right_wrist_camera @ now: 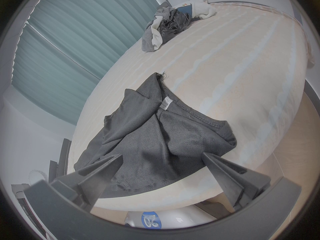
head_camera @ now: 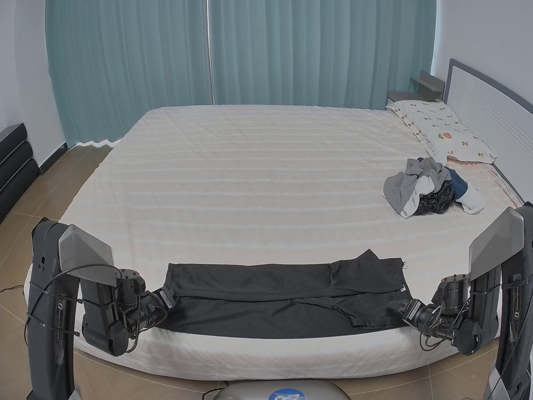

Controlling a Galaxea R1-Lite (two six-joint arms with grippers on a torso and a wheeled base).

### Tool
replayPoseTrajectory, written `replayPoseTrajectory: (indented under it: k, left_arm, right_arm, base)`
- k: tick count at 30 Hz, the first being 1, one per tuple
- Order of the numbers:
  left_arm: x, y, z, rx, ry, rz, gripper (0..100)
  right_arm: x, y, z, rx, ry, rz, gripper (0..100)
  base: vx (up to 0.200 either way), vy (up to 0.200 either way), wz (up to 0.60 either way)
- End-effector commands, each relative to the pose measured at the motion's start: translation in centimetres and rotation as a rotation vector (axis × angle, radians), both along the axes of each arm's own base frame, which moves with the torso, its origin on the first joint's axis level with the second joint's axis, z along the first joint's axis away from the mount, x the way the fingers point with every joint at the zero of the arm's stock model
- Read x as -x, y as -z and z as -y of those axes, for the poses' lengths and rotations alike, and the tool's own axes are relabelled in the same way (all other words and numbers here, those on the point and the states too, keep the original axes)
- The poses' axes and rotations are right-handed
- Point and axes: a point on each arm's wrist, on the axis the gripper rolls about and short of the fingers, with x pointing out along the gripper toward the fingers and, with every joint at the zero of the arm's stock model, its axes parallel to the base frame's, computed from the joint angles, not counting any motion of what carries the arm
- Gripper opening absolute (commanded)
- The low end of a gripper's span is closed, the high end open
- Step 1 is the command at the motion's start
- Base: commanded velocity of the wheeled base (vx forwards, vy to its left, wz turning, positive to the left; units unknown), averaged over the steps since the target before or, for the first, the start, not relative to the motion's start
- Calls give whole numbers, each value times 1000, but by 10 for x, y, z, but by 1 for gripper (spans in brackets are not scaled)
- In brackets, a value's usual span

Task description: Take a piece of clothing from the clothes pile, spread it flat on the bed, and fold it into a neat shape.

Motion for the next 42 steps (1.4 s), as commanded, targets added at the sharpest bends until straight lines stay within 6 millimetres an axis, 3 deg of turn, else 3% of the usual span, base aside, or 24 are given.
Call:
replayPoseTrajectory:
  k: [1, 21, 22, 27, 31, 34, 35, 42]
  left_arm:
    - [-1, 0, -6, -2, -24, 0, 0]
    - [-2, 0, -10, -2, -79, 2, 0]
    - [-2, 0, -10, -1, -78, 2, 100]
    - [1, -1, -11, 12, -79, -6, 100]
    - [-1, -19, -15, 107, -136, 31, 100]
    - [0, -23, -16, 131, -147, 35, 100]
    - [4, -32, -22, 200, -143, 34, 100]
    - [7, -36, -24, 236, -132, 26, 100]
  right_arm:
    - [-1, -1, 0, -1, 1, 9, 100]
    - [-2, -7, 2, -3, 10, 32, 100]
    - [-2, -7, 2, -3, 10, 33, 100]
    - [-3, -35, 7, -34, 42, 130, 100]
    - [-9, -47, 14, -42, 75, 188, 100]
    - [-11, -48, 15, -44, 76, 200, 100]
    - [-22, -51, 14, -48, 72, 234, 100]
    - [-50, -40, 1, -72, 15, 225, 100]
  base:
    - [0, 0, 0]
    - [0, 0, 0]
    - [0, 0, 0]
    - [0, 0, 0]
    - [0, 0, 0]
    - [0, 0, 0]
    - [0, 0, 0]
    - [0, 0, 0]
